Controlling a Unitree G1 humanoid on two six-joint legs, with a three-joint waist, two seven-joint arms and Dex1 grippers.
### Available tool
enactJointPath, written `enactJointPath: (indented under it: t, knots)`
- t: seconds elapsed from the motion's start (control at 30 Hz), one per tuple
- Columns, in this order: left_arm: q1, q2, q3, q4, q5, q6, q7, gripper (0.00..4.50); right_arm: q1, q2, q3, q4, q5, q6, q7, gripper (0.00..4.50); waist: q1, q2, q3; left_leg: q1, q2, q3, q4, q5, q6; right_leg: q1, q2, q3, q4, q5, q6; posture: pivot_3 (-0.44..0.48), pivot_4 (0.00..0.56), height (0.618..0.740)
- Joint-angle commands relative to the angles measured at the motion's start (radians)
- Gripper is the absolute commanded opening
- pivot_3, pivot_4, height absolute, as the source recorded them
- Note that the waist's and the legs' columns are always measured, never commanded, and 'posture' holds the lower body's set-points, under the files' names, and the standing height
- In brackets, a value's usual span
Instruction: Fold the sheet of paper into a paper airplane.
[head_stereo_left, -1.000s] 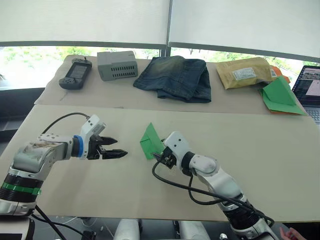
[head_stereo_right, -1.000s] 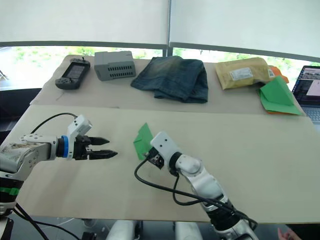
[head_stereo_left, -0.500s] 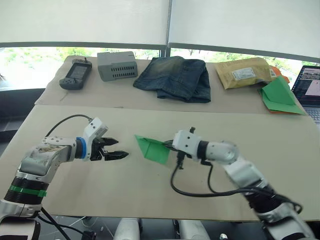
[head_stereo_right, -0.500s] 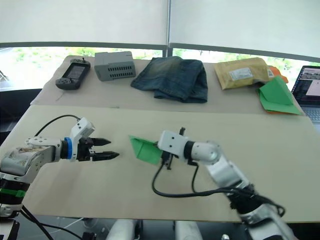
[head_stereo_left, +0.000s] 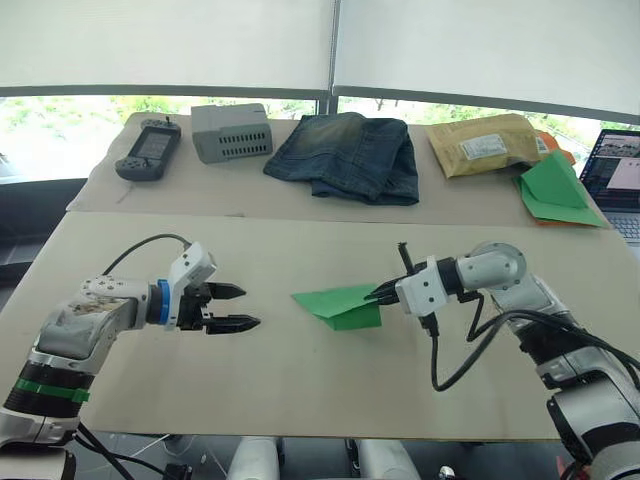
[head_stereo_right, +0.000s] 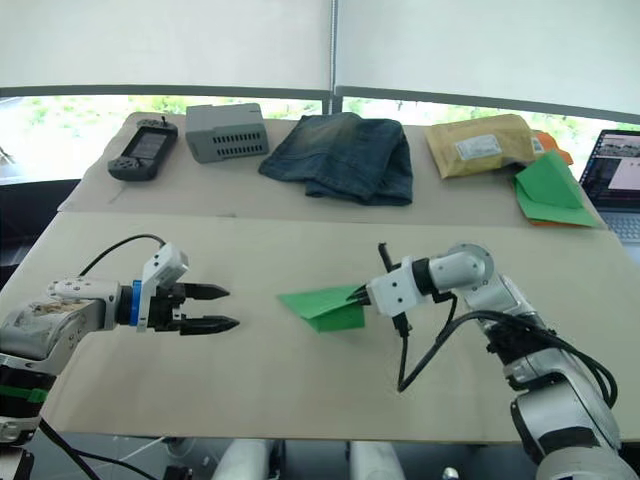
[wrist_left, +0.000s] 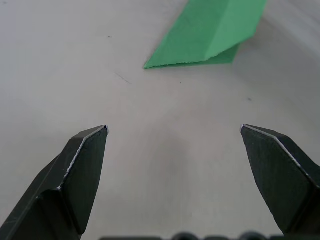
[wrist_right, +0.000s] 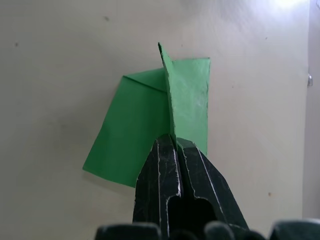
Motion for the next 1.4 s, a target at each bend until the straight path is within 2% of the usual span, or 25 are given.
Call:
enactJointPath:
  t: [0.03,0.27,0.47,0.63,0.67,0.9,1.07,1.27,1.4]
  knots:
    - [-0.003,-0.001,0.028,-0.046,-0.027,-0.007,-0.020,4.50,-0.024,0.004,-0.021,0.039,-0.016,-0.042,-0.024,0.03,0.000,0.000,0.000,0.000,0.000,0.000,0.000,0.000,0.000,0.000,0.000,0.000,0.000,0.000,0.000,0.000,0.150,0.734]
    - [-0.061,-0.033,0.008,-0.013,-0.015,-0.026,-0.045,4.50,-0.020,-0.032,-0.043,-0.037,0.007,0.011,-0.005,2.31,0.003,0.000,0.000,0.000,0.000,0.000,0.001,0.000,0.000,0.000,0.000,0.000,0.001,0.000,0.000,0.000,0.150,0.734]
    - [-0.154,-0.094,0.014,0.051,-0.018,-0.052,-0.068,4.50,0.026,-0.137,-0.117,-0.266,0.071,0.167,0.001,4.43,0.008,0.001,0.001,0.000,0.000,0.000,0.002,0.000,0.000,0.000,0.000,0.000,0.001,0.000,0.000,0.000,0.150,0.734]
    - [-0.257,-0.188,-0.016,0.178,0.045,-0.123,-0.025,4.50,0.154,-0.254,-0.197,-0.504,0.058,0.444,-0.032,4.47,0.026,0.001,0.001,0.000,-0.001,-0.001,0.002,0.000,0.000,0.001,0.000,-0.001,0.001,0.000,0.000,0.000,0.150,0.734]
    - [-0.270,-0.202,-0.018,0.197,0.051,-0.131,-0.021,3.97,0.171,-0.259,-0.209,-0.537,0.065,0.486,-0.043,4.50,0.030,0.001,0.001,0.000,-0.001,0.000,0.002,0.000,0.000,0.001,0.000,0.000,0.001,0.000,0.000,0.000,0.150,0.734]
    - [-0.365,-0.365,-0.146,0.351,0.166,-0.235,-0.024,1.70,0.352,-0.266,-0.351,-0.847,0.124,0.827,-0.170,4.50,0.033,0.001,0.000,-0.001,-0.002,0.000,0.003,0.000,0.000,0.001,0.000,0.000,0.001,0.000,0.001,0.000,0.150,0.734]
    - [-0.383,-0.416,-0.202,0.425,0.255,-0.350,-0.028,0.01,0.466,-0.261,-0.387,-1.004,0.140,0.982,-0.230,4.50,0.028,0.001,0.001,-0.001,-0.002,-0.001,0.003,0.000,0.000,0.001,0.000,0.000,0.001,0.000,0.001,0.000,0.150,0.734]
    - [-0.344,-0.423,-0.280,0.440,0.344,-0.418,-0.050,0.01,0.524,-0.248,-0.390,-1.092,0.149,1.087,-0.287,4.50,0.030,0.001,0.001,-0.001,-0.002,0.000,0.004,0.000,0.000,0.001,0.000,0.000,0.001,0.000,0.001,0.000,0.150,0.734]
    - [-0.314,-0.438,-0.294,0.457,0.372,-0.440,-0.038,0.01,0.535,-0.204,-0.376,-1.131,0.185,1.155,-0.318,4.50,0.030,0.001,0.000,-0.001,-0.002,-0.001,0.004,0.000,0.000,0.001,0.000,0.000,0.001,0.000,0.001,0.000,0.150,0.734]
